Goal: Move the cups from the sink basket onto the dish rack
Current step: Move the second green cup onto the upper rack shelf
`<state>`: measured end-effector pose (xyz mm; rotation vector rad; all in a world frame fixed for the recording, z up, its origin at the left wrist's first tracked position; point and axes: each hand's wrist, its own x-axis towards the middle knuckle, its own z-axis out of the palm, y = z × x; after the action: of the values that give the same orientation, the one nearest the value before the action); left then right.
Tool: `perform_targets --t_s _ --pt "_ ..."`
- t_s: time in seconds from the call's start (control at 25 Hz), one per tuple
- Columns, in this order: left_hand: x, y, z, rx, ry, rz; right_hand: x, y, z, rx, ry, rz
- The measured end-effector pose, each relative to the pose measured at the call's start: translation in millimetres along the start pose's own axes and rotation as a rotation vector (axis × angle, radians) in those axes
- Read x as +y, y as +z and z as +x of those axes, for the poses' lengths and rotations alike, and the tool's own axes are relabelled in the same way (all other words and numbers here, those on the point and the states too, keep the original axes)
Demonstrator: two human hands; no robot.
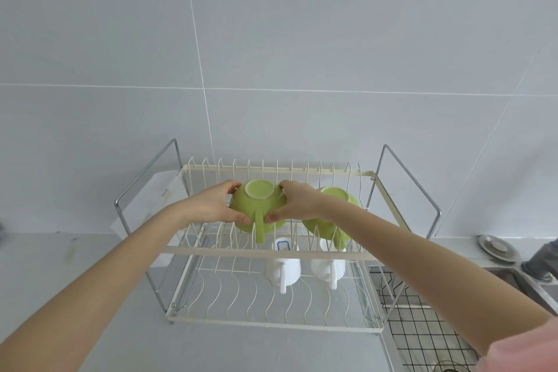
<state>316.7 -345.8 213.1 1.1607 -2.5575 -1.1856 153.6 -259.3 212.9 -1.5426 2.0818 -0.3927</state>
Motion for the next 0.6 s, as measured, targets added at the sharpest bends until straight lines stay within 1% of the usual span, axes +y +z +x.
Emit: perform_targets --t_s 0.48,0.6 --pt "-3.4 2.6 3.1 -0.062 0.003 -0.041 -3.2 3.2 -2.9 -0.027 0.017 -0.084" --pt "-1.9 2.7 3.3 -0.084 0.020 -0.018 -5.6 0.4 -3.1 -0.037 0.020 -0.118"
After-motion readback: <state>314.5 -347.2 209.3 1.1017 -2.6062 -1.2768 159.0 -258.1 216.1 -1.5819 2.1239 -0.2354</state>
